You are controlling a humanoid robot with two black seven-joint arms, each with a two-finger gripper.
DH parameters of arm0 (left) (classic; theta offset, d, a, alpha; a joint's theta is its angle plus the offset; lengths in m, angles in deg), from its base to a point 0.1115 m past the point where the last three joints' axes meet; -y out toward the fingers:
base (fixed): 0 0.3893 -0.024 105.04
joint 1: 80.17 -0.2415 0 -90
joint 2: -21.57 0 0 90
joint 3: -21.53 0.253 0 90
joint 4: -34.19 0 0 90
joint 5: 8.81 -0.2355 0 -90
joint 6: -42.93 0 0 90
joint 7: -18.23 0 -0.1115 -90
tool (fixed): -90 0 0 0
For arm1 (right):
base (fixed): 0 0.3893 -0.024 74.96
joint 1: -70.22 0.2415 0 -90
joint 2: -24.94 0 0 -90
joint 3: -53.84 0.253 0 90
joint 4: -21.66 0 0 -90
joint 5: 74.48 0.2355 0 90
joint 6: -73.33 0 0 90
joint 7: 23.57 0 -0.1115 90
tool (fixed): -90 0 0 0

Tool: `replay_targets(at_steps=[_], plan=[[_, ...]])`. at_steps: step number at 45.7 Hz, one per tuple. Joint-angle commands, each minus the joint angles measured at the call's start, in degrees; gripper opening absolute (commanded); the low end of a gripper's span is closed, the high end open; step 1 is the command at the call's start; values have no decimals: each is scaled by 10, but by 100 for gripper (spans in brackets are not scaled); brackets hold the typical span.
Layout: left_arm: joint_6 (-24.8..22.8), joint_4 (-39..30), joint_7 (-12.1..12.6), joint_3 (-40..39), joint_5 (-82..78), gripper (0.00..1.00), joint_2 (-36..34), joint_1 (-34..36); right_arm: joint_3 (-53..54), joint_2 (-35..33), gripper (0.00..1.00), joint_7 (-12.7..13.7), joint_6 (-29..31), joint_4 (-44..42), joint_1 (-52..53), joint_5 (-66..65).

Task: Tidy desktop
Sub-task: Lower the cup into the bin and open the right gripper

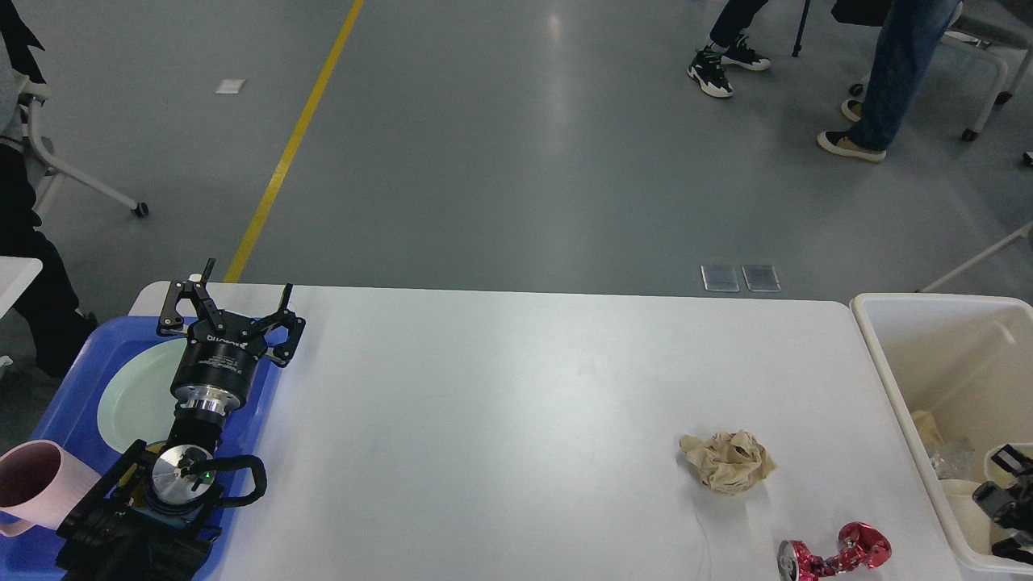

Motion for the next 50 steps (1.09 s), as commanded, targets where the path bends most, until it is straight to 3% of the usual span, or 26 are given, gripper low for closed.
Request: replay_targets(at_steps=[1, 23, 24, 29, 30, 50], plan=[[0, 0, 0, 0, 0, 96, 0, 0, 1, 16, 0, 0, -9, -9, -17, 0], [0, 0, 0, 0, 0, 96, 0, 0, -2, 28, 0, 1, -11, -9, -34, 0], [0, 0, 0, 0, 0, 96, 0, 0, -2, 26, 8, 1, -11, -9, -34, 0], [0, 0, 0, 0, 0, 96, 1, 0, -4, 23, 90, 1, -36, -9, -30, -1], [0, 0, 0, 0, 0, 96, 0, 0, -3, 23, 100, 1, -44, -8, -29, -1], [0, 0, 0, 0, 0, 96, 0, 0, -1, 21, 100, 1, -51, 2, -16, -1]])
